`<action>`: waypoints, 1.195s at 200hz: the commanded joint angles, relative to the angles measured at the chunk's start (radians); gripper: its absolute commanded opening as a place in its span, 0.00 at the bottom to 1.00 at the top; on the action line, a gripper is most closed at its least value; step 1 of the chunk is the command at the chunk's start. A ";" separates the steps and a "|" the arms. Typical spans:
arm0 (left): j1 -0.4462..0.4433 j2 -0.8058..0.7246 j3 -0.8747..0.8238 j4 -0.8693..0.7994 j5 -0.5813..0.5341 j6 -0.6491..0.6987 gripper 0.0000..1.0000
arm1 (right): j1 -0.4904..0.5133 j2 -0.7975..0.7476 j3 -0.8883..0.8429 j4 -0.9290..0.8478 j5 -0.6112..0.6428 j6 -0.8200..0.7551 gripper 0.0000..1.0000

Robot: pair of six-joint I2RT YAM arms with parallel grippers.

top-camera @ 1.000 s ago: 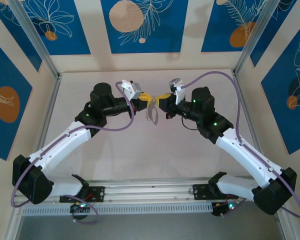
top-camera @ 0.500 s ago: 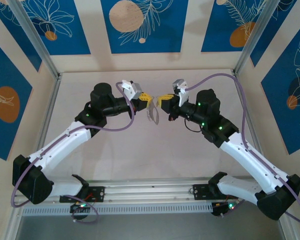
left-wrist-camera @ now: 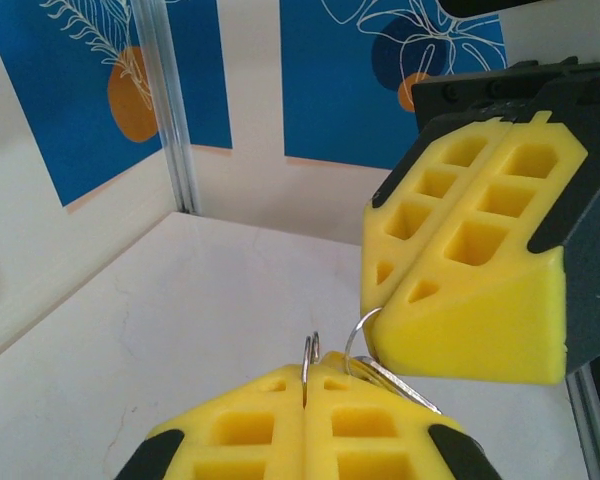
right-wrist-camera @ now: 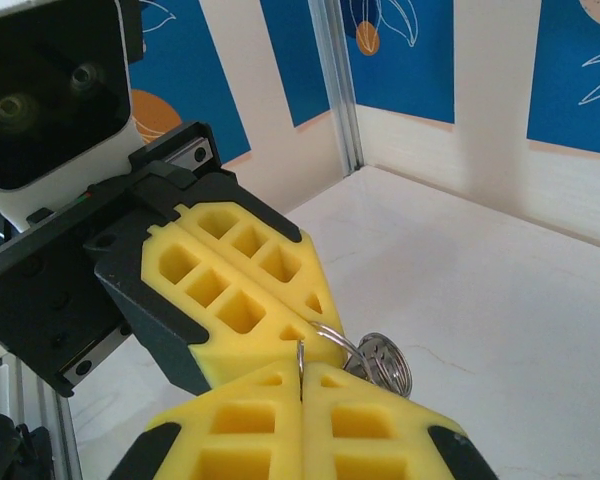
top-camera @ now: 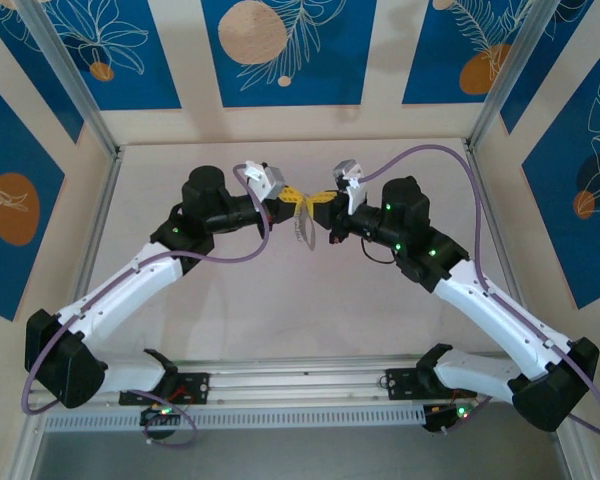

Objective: Put the keys on the keyring

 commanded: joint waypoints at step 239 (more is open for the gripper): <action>-0.030 -0.039 0.012 0.093 -0.003 -0.024 0.00 | -0.093 -0.020 -0.057 0.012 -0.082 0.038 0.00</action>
